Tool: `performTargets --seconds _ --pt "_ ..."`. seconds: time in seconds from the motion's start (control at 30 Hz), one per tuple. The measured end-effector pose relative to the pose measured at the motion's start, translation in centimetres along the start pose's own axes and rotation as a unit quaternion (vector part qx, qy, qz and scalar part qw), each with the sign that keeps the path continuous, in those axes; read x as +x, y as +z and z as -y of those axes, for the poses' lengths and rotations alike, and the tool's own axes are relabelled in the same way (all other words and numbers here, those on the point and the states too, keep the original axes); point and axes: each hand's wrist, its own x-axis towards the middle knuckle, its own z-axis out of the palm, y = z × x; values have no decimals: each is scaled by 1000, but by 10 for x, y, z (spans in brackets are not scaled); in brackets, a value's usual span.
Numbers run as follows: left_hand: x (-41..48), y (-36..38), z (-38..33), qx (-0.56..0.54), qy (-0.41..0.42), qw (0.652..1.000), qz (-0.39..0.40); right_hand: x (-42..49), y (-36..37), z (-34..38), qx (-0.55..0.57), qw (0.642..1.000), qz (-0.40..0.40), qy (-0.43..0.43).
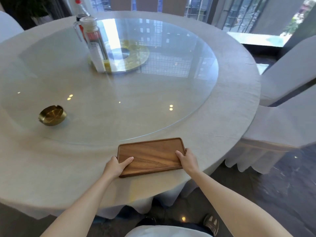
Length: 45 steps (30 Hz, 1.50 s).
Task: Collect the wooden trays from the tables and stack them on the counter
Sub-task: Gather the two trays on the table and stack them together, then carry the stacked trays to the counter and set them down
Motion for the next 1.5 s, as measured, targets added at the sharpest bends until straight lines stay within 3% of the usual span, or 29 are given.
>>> performTargets --seconds 0.3,0.73,1.2,1.5 --pt "-9 89 -162 19 144 985 94 -2 -144 -47 106 980 -168 22" --pt "-116 336 -424 98 323 919 204 -24 -439 -185 152 904 -392 78" --pt "-239 585 -602 136 396 865 277 -42 -664 -342 184 822 -519 145" --pt "-271 786 -740 136 434 839 299 23 -852 -452 177 801 -548 166"
